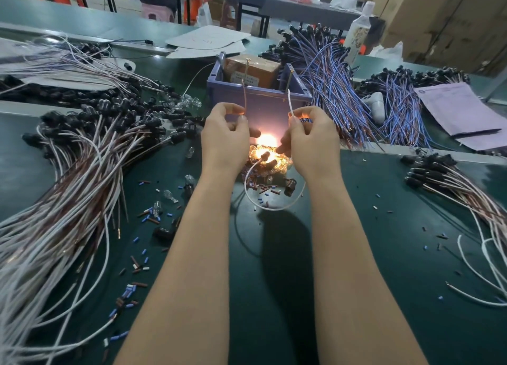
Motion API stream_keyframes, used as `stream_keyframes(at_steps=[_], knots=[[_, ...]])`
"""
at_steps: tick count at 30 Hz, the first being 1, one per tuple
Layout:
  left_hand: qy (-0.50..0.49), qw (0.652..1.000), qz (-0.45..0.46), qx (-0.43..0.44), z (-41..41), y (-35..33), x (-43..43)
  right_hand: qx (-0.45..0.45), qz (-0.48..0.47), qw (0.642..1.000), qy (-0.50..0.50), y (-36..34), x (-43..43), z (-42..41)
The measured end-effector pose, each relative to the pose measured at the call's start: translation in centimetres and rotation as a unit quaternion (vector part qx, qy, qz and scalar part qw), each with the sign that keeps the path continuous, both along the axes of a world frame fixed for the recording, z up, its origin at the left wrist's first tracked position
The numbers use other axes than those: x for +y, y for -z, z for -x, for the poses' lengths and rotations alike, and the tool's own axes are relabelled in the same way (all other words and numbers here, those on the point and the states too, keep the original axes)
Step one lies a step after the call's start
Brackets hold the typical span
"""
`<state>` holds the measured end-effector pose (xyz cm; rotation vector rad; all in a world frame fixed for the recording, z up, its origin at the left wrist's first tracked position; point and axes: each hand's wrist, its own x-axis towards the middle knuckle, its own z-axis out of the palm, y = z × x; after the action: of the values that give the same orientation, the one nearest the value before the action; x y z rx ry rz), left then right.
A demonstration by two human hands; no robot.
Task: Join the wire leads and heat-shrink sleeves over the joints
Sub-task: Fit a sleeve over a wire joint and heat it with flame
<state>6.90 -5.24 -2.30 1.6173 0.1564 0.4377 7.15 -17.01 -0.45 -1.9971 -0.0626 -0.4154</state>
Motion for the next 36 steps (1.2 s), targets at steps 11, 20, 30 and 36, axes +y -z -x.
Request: stream_keyframes(at_steps=[11, 20, 30, 36], knots=[[0.018, 0.995, -0.033, 0.09, -0.7, 0.4, 0.5, 0.114, -0.078, 0.989, -0.043, 0.3, -0.8, -0.3], [0.162, 0.949, -0.094, 0.254, 0.3, 0.8, -0.3, 0.129, 0.216, 0.968, 0.006, 4.2, 1.0, -1.2], [0.197, 0.928, -0.156, 0.274, 0.3, 1.0, -0.1, 0.111, 0.177, 0.976, 0.064, 5.1, 1.0, -1.3], [0.133, 0.905, -0.307, 0.263, -0.1, 1.8, 0.0, 0.111, -0.18, 0.977, 0.009, 3.7, 0.5, -1.7]])
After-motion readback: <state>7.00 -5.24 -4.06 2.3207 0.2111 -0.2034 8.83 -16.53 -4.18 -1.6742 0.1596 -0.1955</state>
